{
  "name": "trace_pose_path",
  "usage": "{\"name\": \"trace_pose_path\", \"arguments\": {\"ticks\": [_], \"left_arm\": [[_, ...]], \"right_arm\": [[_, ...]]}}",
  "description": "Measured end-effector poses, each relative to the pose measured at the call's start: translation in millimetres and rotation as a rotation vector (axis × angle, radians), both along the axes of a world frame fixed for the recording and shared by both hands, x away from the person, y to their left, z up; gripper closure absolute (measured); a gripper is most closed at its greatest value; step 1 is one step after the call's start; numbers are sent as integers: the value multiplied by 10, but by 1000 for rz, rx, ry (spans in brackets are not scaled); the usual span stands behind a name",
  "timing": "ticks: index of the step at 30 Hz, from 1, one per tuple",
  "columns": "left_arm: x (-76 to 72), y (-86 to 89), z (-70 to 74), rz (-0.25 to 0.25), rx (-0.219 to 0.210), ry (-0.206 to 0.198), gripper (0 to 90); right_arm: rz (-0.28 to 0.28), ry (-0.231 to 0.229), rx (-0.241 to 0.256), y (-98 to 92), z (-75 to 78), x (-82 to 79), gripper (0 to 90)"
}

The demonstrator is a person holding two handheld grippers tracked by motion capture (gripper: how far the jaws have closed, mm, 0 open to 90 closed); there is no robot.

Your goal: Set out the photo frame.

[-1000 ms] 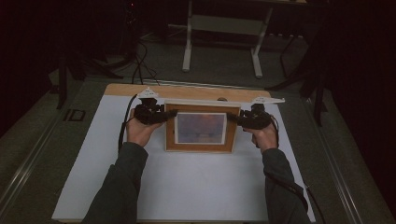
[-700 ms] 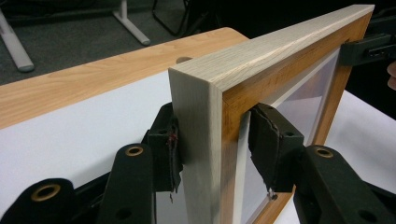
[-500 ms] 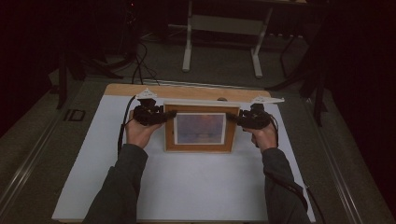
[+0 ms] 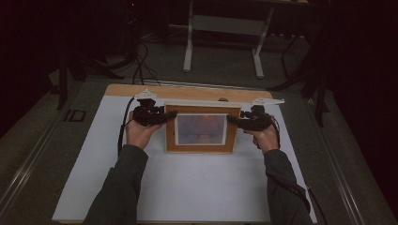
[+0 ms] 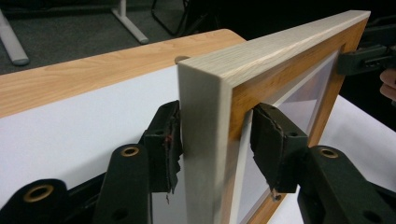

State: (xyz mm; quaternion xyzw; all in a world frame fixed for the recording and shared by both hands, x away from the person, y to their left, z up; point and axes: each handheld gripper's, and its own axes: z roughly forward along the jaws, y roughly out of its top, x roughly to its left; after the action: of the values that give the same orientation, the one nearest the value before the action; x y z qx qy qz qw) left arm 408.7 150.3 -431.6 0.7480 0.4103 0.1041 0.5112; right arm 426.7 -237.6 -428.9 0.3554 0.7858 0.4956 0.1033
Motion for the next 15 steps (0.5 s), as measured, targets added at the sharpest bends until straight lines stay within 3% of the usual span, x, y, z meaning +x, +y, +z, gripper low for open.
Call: {"name": "trace_pose_path", "arguments": {"ticks": [15], "left_arm": [[-109, 129, 9, -13, 3, -2, 519]], "right_arm": [[12, 3, -12, -68, -29, -65, 476]]}}
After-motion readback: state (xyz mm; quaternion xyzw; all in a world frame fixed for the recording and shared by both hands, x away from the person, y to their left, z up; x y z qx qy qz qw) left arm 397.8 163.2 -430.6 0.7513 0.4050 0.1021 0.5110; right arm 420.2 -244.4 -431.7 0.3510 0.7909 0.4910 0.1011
